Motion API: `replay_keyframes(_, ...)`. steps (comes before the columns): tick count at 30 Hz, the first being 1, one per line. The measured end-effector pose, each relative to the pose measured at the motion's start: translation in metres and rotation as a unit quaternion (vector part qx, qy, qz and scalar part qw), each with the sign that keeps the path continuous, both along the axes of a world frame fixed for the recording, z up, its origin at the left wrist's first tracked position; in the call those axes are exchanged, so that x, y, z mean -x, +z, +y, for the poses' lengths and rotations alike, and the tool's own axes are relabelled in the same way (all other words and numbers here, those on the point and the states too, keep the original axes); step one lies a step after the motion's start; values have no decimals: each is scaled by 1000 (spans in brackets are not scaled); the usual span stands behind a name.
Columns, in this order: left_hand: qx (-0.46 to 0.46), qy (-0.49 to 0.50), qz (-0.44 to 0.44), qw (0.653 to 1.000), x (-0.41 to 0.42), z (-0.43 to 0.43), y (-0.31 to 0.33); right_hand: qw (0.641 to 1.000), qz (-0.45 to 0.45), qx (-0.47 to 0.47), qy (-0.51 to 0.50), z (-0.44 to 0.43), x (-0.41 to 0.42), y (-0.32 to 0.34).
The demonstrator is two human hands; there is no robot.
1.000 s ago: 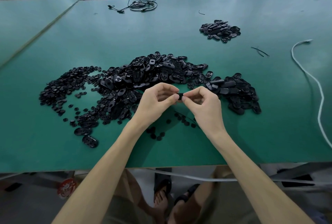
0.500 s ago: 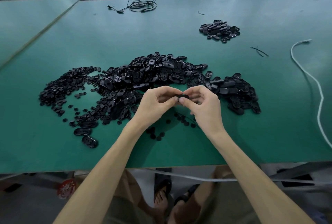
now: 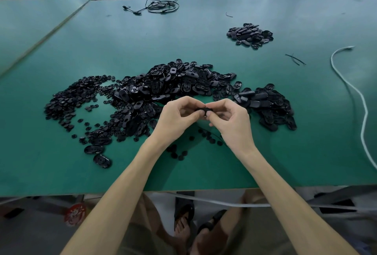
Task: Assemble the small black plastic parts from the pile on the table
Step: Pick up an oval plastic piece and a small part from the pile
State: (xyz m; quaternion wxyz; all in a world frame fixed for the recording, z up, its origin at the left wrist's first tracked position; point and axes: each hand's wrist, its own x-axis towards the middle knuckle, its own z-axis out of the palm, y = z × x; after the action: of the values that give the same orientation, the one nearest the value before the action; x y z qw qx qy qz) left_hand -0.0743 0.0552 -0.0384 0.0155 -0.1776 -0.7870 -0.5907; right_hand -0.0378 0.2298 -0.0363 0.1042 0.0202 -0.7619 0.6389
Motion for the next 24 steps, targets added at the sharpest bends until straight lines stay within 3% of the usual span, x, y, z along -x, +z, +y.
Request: replay_keyframes(24, 58, 19, 24, 998, -3, 3, -1, 999, -6, -50, 7, -4, -1, 0)
